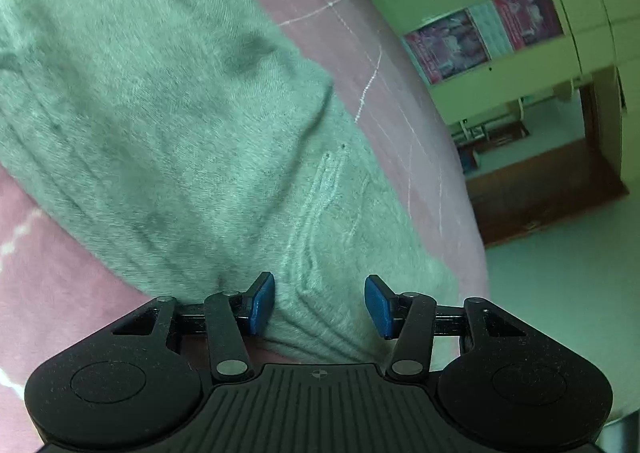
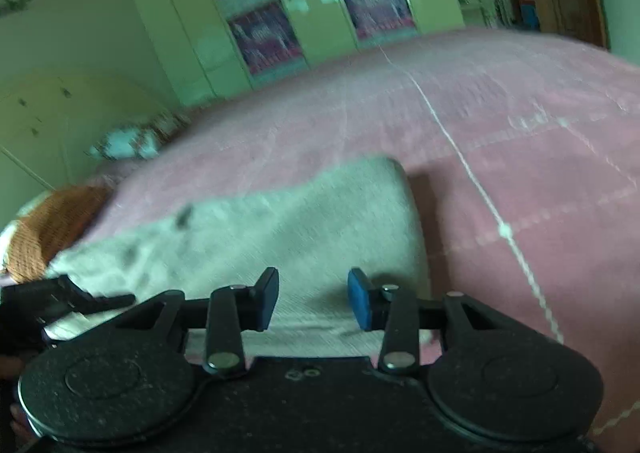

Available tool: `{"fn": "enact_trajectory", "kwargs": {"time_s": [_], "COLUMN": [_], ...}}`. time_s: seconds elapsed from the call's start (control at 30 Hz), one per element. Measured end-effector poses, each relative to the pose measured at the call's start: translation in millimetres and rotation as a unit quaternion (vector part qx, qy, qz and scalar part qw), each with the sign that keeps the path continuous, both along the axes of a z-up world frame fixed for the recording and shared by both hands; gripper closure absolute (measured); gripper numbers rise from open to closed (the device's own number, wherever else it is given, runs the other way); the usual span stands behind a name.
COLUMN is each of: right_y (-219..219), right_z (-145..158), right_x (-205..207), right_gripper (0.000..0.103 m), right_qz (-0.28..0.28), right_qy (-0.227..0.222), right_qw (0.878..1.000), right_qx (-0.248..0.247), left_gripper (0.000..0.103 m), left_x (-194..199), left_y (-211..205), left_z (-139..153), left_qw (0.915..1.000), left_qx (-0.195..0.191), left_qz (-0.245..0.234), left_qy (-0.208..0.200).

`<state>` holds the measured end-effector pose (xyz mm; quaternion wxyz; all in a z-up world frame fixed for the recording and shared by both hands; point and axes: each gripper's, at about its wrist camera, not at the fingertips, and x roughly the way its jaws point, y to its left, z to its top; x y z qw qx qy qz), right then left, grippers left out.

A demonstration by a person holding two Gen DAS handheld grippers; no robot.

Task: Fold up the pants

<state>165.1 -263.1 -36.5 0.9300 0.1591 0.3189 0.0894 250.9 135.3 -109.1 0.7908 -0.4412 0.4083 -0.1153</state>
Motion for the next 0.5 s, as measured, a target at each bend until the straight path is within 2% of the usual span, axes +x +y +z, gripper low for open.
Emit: {"fn": "enact_trajectory", "kwargs": {"time_s": [0.03, 0.07, 0.1, 0.13, 0.17, 0.2, 0.23, 0.3, 0.33, 0.37, 0.43, 0.5], "right_y": [-0.9, -1.6, -2.6, -3.4, -4.2, -4.4, -4.3, -3.3, -3.1, -3.3, -3.7, -9.2], "right_z": [-3.4, -4.1, -3.8, -3.1, -1.5, 0.8, 2.8, -0.1, -3.1, -4.1, 1.3, 12.0], "right_x": [0.4, -0.6, -0.8, -0.4, -1.2, -3.1, -4.8, -4.3, -2.7, -1.1, -1.0, -5.6], "right_gripper": [0.076, 0.076, 0.076, 0.076, 0.076, 0.076, 0.073, 0.072, 0.073, 0.073, 0.074, 0.074], "right_qz": [0.000, -0.001, -0.003, -0.003, -0.003, 0.000, 0.003, 0.009, 0.012, 0.017, 0.024, 0.022], "right_qy": [0.004, 0.002, 0.003, 0.005, 0.004, -0.002, -0.007, -0.001, 0.007, 0.011, 0.010, -0.016], "right_qw": [1.000, 1.000, 1.000, 1.000, 1.000, 1.000, 1.000, 1.000, 1.000, 1.000, 1.000, 1.000], "right_qx": [0.002, 0.004, 0.007, 0.010, 0.014, 0.019, 0.019, 0.013, 0.012, 0.015, 0.008, 0.012], "left_gripper": [0.073, 0.085, 0.085, 0.085, 0.085, 0.085, 0.085, 0.084, 0.083, 0.081, 0.078, 0.078], "left_x": [1.8, 1.0, -3.4, -12.7, -22.5, -30.1, -33.0, -25.4, -24.1, -27.5, -32.1, -38.6], "left_y": [-4.5, -10.2, -16.2, -21.1, -27.1, -34.1, -39.7, -43.9, -42.1, -40.0, -38.2, -38.4], "left_z": [0.2, 2.7, 11.1, 24.7, 38.4, 47.5, 48.9, 26.5, 14.6, 12.1, 22.7, 45.1], "left_qw": [1.0000, 0.9999, 0.9986, 0.9944, 0.9873, 0.9803, 0.9758, 0.9777, 0.9795, 0.9807, 0.9798, 0.9683], "left_qx": [-0.004, 0.011, 0.037, 0.061, 0.084, 0.116, 0.148, 0.189, 0.187, 0.178, 0.183, 0.221], "left_qz": [-0.002, -0.006, -0.005, 0.005, 0.007, 0.003, -0.003, -0.022, -0.027, -0.023, -0.011, 0.019], "left_qy": [0.000, -0.006, -0.037, -0.086, -0.135, -0.160, -0.161, -0.089, -0.070, -0.078, -0.080, -0.114]}}
